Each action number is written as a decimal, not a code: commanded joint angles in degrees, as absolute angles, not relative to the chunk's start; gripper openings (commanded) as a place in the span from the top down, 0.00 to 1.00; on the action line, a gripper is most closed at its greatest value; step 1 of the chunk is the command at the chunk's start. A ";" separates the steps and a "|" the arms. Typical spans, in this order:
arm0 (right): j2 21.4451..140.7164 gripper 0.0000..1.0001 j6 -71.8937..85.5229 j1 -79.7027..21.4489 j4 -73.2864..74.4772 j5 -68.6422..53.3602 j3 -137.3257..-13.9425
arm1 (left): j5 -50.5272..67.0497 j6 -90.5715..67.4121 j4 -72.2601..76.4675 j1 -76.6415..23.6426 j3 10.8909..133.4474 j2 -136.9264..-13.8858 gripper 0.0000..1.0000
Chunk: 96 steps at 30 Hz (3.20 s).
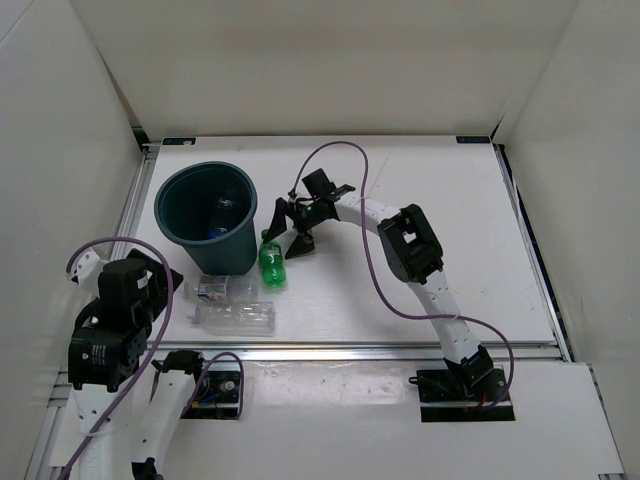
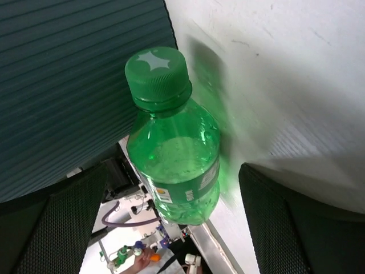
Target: Put the plastic bottles in the bin
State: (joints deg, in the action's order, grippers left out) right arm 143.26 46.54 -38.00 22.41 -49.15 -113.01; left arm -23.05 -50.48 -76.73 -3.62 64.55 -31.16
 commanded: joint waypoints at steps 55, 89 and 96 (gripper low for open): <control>135.71 0.64 29.97 -39.46 42.45 -22.76 -100.91 | -20.83 -49.39 -76.02 -3.96 57.83 -27.95 0.01; 116.91 0.00 22.52 -50.19 26.19 -8.45 -136.51 | -8.18 -63.45 -67.07 -3.96 53.98 -39.03 0.01; 105.13 0.00 22.50 -43.87 33.56 -4.31 -131.66 | -4.41 -78.65 -65.31 -3.96 41.70 -28.84 0.01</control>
